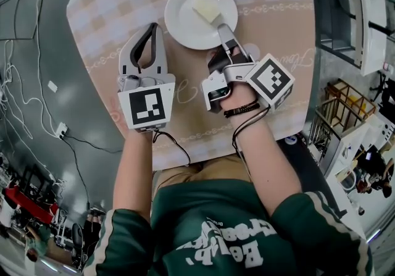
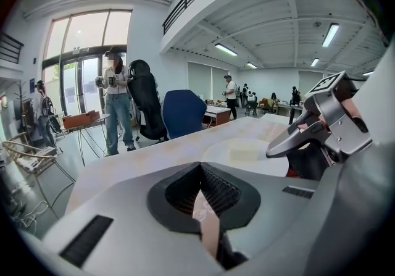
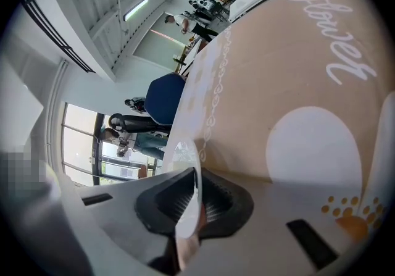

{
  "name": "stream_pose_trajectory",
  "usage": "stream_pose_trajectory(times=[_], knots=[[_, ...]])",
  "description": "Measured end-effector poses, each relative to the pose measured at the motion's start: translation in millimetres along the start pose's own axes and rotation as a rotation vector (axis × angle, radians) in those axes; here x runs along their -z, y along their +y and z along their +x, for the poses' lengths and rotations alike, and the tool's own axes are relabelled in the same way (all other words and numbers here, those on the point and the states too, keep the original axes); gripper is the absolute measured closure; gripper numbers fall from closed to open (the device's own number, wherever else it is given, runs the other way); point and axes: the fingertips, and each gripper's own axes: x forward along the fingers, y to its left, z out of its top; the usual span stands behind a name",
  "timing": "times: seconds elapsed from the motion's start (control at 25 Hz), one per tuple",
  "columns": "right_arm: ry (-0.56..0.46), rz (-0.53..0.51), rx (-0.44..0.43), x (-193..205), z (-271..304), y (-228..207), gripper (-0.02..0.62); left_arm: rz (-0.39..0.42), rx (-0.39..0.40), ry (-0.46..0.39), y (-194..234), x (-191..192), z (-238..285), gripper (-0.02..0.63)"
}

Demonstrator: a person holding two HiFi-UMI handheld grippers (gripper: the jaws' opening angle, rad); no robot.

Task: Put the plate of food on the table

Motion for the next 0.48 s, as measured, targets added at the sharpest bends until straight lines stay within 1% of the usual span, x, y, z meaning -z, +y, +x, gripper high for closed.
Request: stream_pose_trajectory(times=[0.2, 0.48], knots=[[0.028, 0.003, -0.005, 6.8, 1.3, -0.6, 0.571, -0.001, 0.001, 0.003, 0.0, 2.0, 1.5, 0.597], [0.030, 0.003, -0.008, 10.2, 0.0, -0.7, 0.571, 0.008, 0.007, 0.006, -2.2, 4.2, 0.8, 0.598]])
